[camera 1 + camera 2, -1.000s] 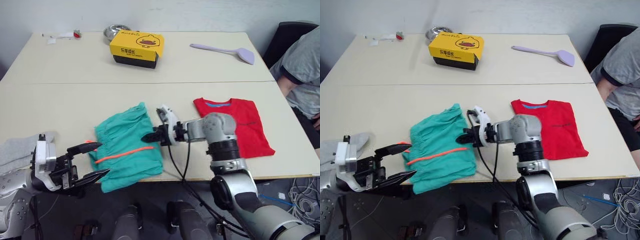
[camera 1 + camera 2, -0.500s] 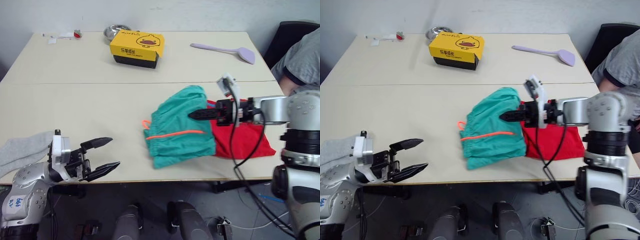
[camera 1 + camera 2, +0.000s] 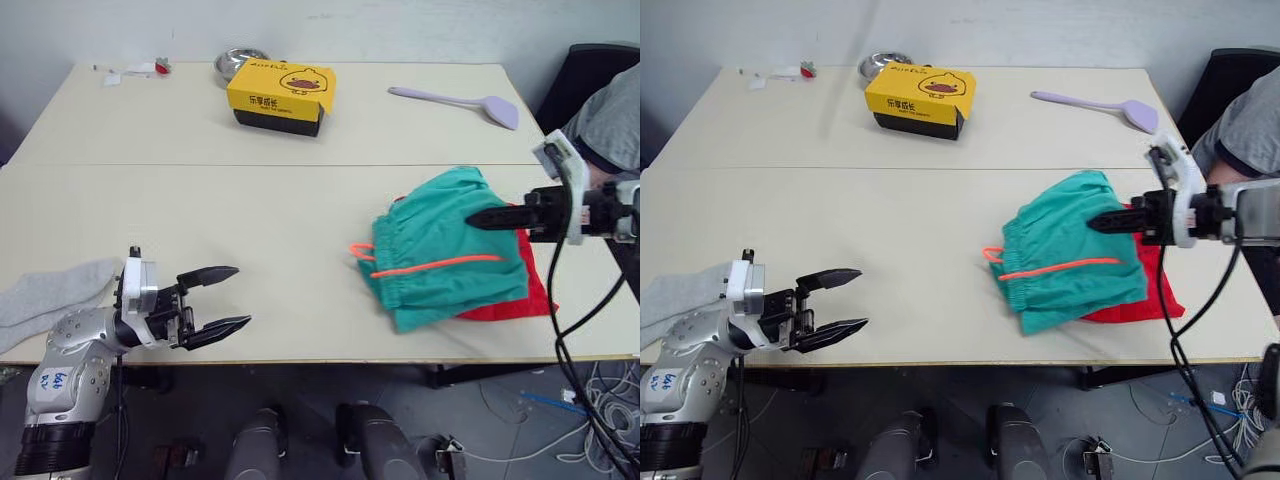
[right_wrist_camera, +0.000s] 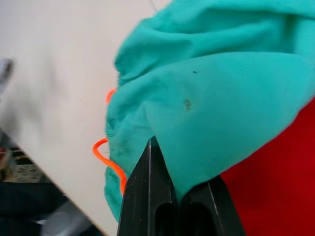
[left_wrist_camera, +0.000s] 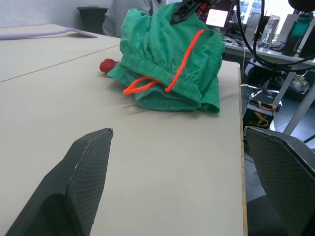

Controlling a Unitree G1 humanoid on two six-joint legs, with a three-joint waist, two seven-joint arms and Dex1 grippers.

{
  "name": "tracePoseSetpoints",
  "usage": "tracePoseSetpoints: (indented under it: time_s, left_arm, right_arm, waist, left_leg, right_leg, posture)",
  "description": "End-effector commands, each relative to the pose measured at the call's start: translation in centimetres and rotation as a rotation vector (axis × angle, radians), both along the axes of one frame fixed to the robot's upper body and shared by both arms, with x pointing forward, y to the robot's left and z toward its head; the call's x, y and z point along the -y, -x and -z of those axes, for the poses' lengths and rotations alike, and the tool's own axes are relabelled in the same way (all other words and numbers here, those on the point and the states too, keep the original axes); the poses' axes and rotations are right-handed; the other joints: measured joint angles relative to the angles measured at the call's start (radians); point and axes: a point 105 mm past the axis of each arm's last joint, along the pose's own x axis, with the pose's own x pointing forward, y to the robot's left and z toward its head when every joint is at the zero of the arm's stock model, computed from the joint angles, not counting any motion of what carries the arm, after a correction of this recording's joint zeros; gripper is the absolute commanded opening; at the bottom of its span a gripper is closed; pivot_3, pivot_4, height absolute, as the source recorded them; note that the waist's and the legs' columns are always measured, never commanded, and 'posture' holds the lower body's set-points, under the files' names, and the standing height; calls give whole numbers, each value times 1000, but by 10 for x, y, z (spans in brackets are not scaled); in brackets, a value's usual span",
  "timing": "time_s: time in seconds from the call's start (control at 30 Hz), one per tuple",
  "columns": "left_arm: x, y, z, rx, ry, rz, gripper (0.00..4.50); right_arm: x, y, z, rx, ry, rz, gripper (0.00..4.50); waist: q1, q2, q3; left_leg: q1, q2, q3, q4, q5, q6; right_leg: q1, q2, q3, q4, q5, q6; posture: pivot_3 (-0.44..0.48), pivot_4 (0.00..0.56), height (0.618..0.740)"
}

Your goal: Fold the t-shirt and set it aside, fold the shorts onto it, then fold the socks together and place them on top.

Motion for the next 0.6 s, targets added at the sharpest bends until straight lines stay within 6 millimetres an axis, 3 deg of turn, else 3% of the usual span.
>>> tracePoseSetpoints:
  time_s: [0.03, 0.2, 0.4, 0.5, 0.6]
  left_arm:
    - [2, 2, -2, 21, -1, 10, 4500]
    - [3, 2, -3, 23, 2, 10, 4500]
    - [4, -2, -7, 40, 1, 4, 4500]
    - [3, -4, -9, 45, -5, 4, 4500]
    - [1, -3, -9, 30, -12, 8, 4500]
  right_arm:
    - [30, -9, -4, 69, 48, 69, 33]
    - [62, -19, 23, 57, 115, 137, 33]
    - [82, -32, 56, 106, 179, 192, 33]
    - [81, -34, 52, 164, 139, 177, 699]
    - [82, -27, 43, 222, 157, 132, 1735]
  waist:
    - [-1, 0, 0]
    - [1, 1, 1]
    - [3, 2, 1]
    - [8, 4, 2]
    - [11, 5, 3]
  left_leg:
    - [0, 0, 0, 0, 0, 0]
    - [0, 0, 1, 0, 0, 0]
    - [0, 0, 1, 1, 0, 0]
    - [0, -1, 2, 2, 0, -1]
    - [1, -1, 3, 2, 1, -1]
  right_leg:
    - [0, 0, 0, 0, 0, 0]
    - [0, 0, 1, 0, 0, 0]
    - [0, 0, 1, 0, 0, 0]
    - [0, 0, 1, 1, 1, 1]
    - [0, 0, 2, 2, 1, 1]
  posture:
    - [0, 150, 740]
    - [0, 150, 740]
    - [0, 150, 740]
    - [0, 150, 740]
    - [0, 150, 740]
